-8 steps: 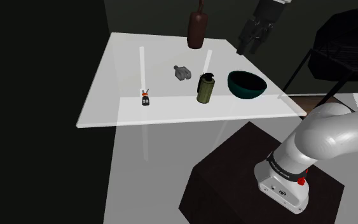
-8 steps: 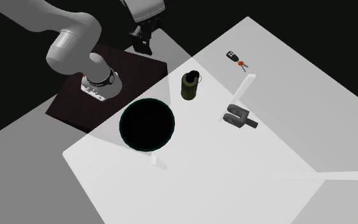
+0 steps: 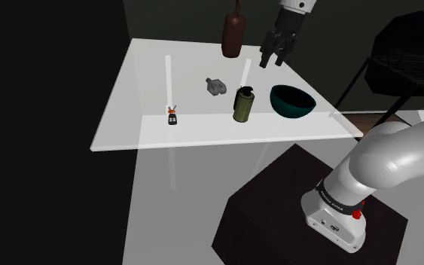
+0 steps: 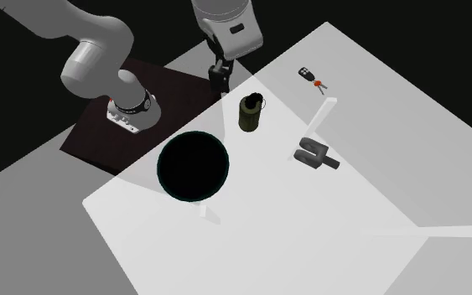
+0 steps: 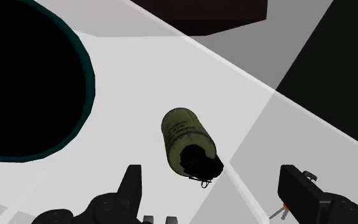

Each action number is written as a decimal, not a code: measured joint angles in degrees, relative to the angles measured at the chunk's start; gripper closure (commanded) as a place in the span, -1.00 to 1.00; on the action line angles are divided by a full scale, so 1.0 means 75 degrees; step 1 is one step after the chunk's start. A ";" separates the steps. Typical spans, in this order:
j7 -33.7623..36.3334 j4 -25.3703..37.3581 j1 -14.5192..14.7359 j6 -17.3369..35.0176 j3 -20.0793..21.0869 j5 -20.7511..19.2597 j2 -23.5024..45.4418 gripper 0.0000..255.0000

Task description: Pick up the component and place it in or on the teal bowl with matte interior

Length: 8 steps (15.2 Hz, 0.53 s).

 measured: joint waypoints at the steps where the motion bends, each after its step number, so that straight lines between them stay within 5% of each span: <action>1: -0.0050 0.0101 -0.0008 0.0146 -0.0019 -0.0029 0.0282 -1.00; 8: -0.0178 0.1093 0.0016 0.1041 -0.0005 -0.0155 0.2370 -1.00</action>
